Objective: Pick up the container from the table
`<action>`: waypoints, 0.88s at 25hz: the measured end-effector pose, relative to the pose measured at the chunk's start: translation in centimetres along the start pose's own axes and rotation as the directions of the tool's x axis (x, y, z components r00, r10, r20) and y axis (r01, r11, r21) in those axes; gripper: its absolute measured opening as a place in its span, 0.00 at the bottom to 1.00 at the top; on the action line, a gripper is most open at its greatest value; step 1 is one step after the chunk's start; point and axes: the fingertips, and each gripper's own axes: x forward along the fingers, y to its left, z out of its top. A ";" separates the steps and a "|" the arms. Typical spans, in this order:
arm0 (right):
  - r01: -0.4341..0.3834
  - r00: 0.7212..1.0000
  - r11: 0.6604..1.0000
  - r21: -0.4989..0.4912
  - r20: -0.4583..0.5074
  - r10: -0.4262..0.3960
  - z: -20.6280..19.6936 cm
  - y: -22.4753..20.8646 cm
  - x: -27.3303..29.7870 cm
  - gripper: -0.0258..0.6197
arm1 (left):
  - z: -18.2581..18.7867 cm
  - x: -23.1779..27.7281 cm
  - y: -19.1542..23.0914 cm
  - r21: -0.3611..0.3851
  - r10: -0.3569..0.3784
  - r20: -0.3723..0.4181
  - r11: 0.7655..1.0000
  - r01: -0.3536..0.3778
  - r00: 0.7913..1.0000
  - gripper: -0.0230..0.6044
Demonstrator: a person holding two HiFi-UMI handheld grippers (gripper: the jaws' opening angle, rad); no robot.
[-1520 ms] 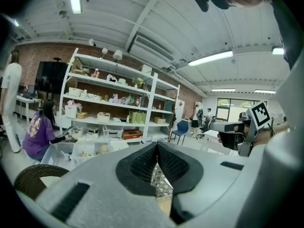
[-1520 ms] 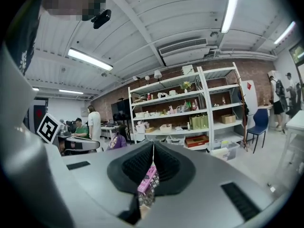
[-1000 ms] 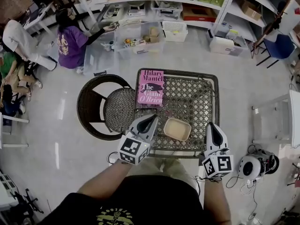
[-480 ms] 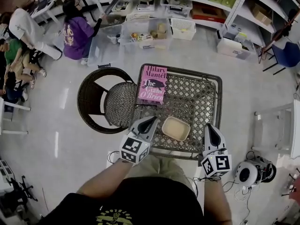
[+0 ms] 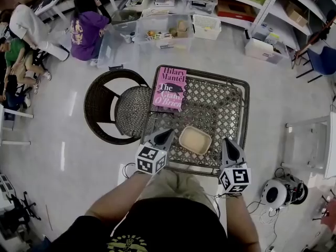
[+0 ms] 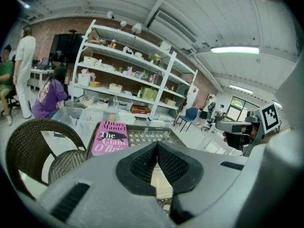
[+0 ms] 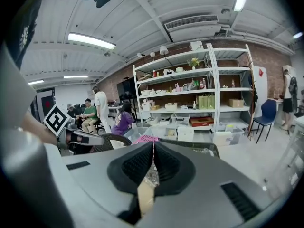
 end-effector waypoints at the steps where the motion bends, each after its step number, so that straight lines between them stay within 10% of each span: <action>1: 0.000 1.000 1.000 -0.004 -0.016 0.000 -0.7 -0.1 0.2 0.06 | -0.6 0.2 0.3 -0.010 0.004 -0.013 1.000 -0.004 1.000 0.05; 22: -0.005 0.952 0.992 0.127 -0.305 0.043 -14.9 -2.4 3.7 0.06 | -8.6 5.5 1.4 0.040 0.023 -0.215 0.999 -0.015 0.976 0.05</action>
